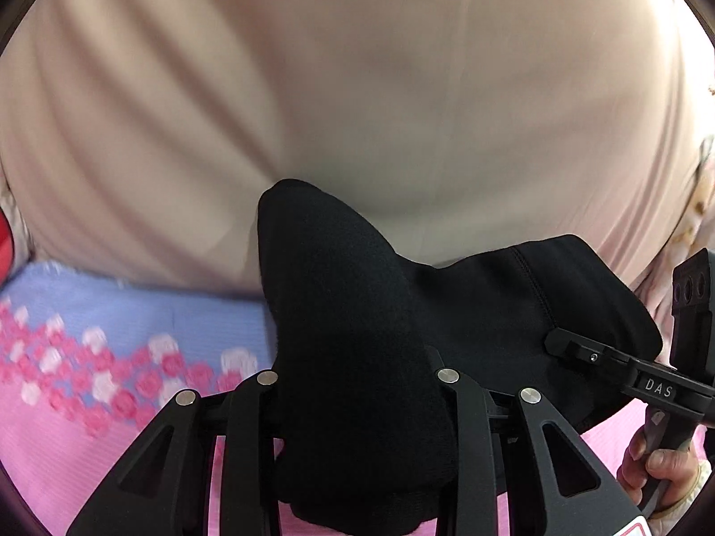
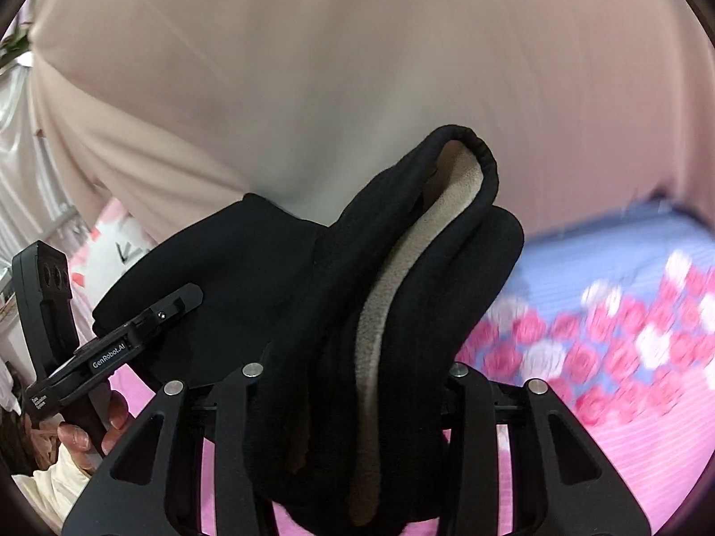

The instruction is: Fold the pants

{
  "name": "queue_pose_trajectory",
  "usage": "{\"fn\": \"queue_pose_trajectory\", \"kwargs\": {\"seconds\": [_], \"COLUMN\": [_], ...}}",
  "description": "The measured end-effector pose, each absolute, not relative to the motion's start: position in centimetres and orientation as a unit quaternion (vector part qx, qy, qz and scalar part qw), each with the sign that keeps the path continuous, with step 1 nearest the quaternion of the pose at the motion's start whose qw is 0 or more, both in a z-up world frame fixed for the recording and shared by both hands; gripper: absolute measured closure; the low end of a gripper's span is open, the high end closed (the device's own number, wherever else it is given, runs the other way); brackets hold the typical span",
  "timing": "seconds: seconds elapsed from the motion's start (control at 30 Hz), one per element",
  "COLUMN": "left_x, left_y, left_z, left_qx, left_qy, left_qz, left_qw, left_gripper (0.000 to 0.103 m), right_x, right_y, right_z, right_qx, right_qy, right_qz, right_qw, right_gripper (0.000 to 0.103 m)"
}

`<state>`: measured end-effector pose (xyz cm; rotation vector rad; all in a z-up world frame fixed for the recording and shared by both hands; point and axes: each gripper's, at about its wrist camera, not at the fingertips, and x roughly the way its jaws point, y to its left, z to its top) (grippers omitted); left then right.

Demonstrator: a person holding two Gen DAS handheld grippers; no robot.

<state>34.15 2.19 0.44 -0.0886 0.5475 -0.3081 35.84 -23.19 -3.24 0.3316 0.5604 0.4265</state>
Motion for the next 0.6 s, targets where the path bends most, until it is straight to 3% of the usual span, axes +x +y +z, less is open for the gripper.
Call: {"fn": "queue_pose_trajectory", "kwargs": {"seconds": [0.17,0.33,0.4,0.47,0.5,0.6], "left_x": [35.4,35.9,36.1,36.5,36.6,35.0], "left_y": [2.5,3.0,3.3,3.8,4.3,6.4], "left_z": [-3.5,-5.3,-5.9,-7.1,-7.5,-7.0], "left_qx": [-0.036,-0.052,-0.044,-0.05,-0.058,-0.08], "left_qy": [0.319,0.348,0.358,0.386,0.397,0.402], "left_qz": [-0.14,-0.128,-0.113,-0.095,-0.088,-0.076], "left_qw": [0.937,0.927,0.926,0.916,0.912,0.909], "left_gripper": [0.074,0.068,0.057,0.032,0.025,0.017], "right_x": [38.1,38.6,38.9,39.2,38.9,36.7], "right_y": [-23.4,-23.4,-23.1,-23.8,-24.4,-26.5], "right_z": [-8.1,-9.5,-9.7,-10.1,-10.2,-9.5], "right_qx": [0.178,0.186,0.188,0.21,0.226,0.23], "right_qy": [0.332,0.361,0.373,0.388,0.389,0.387], "right_qz": [0.199,0.192,0.187,0.186,0.189,0.157], "right_qw": [0.905,0.894,0.889,0.878,0.873,0.879], "right_gripper": [0.064,0.059,0.048,0.039,0.037,0.02]}}
